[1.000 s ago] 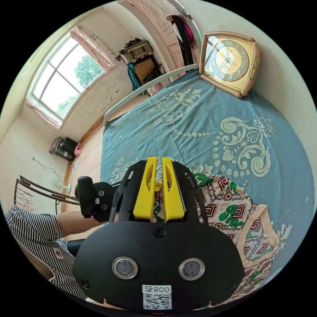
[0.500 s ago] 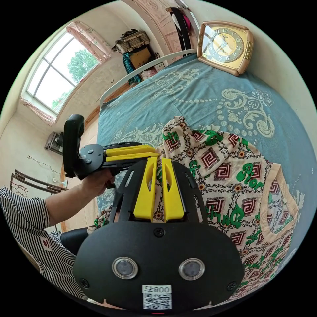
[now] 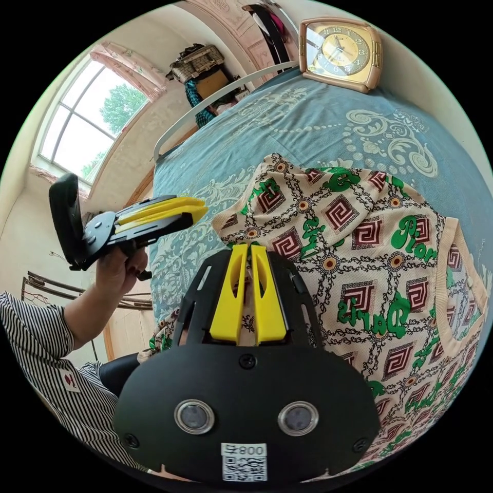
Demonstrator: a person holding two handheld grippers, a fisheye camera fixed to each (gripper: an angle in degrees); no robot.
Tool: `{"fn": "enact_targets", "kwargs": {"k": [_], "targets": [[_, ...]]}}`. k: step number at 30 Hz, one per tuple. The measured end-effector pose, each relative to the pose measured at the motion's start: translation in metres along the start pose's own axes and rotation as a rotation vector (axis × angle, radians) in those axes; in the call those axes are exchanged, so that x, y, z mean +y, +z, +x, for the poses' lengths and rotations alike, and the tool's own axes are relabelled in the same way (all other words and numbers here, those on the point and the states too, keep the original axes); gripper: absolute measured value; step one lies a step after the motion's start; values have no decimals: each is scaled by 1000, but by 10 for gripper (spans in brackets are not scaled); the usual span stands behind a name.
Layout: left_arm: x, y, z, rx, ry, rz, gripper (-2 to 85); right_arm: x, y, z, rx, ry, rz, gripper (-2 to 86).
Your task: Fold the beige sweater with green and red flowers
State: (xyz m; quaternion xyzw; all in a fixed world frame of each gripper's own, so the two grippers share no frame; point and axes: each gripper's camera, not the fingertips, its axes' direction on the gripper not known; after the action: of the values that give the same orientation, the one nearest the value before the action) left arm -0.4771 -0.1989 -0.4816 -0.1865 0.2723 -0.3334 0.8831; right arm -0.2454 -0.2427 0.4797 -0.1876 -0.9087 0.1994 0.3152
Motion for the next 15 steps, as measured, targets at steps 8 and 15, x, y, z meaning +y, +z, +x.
{"fn": "enact_targets", "kwargs": {"k": [8,15], "targets": [[-86,88,23,-90,180,-166,40,15,-25,-11,-1,-24,-15,7],[-117,77,52,-44,214,-125,14,31,-54,-16,-5,-37,-32,2]]}}
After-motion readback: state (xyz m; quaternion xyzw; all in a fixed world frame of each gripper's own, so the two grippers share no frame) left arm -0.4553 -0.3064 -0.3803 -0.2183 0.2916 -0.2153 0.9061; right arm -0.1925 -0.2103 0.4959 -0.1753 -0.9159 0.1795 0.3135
